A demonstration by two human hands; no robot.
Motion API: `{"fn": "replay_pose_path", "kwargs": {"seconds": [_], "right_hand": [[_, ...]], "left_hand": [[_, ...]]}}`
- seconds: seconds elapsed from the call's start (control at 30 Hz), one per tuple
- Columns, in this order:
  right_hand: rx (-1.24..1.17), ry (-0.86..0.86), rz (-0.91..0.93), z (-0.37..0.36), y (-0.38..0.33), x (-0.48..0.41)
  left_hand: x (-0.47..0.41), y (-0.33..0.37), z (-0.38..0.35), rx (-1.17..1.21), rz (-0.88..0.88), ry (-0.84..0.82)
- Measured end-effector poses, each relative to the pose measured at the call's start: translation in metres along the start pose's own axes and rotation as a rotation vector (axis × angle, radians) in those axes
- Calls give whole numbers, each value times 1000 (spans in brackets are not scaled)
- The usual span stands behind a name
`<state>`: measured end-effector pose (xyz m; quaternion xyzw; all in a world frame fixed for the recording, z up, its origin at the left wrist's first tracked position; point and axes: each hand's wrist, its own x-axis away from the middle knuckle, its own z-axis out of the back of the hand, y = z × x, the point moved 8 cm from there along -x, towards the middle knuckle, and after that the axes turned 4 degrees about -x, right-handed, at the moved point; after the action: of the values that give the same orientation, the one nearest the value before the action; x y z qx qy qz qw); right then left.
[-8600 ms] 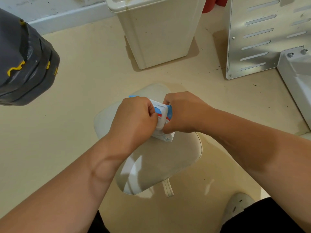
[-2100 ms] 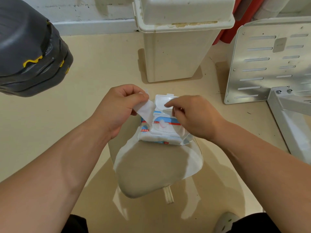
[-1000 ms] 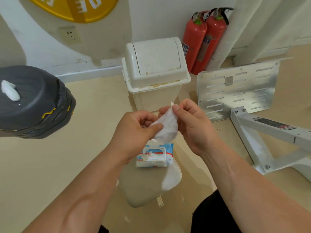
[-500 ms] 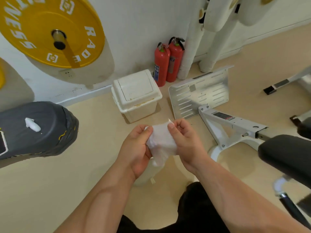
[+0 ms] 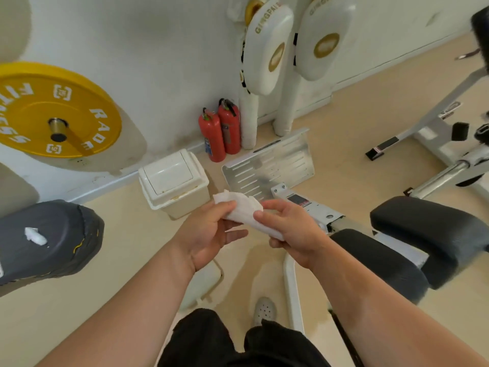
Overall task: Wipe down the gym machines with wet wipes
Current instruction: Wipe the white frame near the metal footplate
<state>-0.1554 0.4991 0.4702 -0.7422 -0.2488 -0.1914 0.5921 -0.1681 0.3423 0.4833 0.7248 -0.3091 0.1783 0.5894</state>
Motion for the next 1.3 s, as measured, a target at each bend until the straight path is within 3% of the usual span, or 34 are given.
{"fn": "replay_pose_path", "kwargs": {"seconds": [0.13, 0.37, 0.57, 0.73, 0.83, 0.93, 1.13, 1.2, 1.3], "right_hand": [[-47, 44, 10, 38, -24, -4], [-455, 189, 131, 107, -51, 1], [-198, 603, 178, 157, -61, -7], [65, 659, 282, 132, -90, -57], [157, 545, 285, 99, -100, -111], [128, 442, 284, 76, -104, -174], [151, 540, 161, 75, -109, -294], [159, 562, 136, 75, -110, -331], [173, 600, 97, 83, -102, -381]], "left_hand": [[-13, 14, -29, -82, 6, 50], [-48, 38, -71, -139, 22, 142], [-83, 50, -90, -402, -59, 308], [-117, 79, -89, -480, -201, 354], [-155, 91, -79, -434, -189, 300], [-207, 102, -66, -293, -132, 137], [-319, 113, -26, -183, 92, -338], [-351, 125, -10, -192, 124, -347], [-397, 135, 28, -263, 117, -164]]}}
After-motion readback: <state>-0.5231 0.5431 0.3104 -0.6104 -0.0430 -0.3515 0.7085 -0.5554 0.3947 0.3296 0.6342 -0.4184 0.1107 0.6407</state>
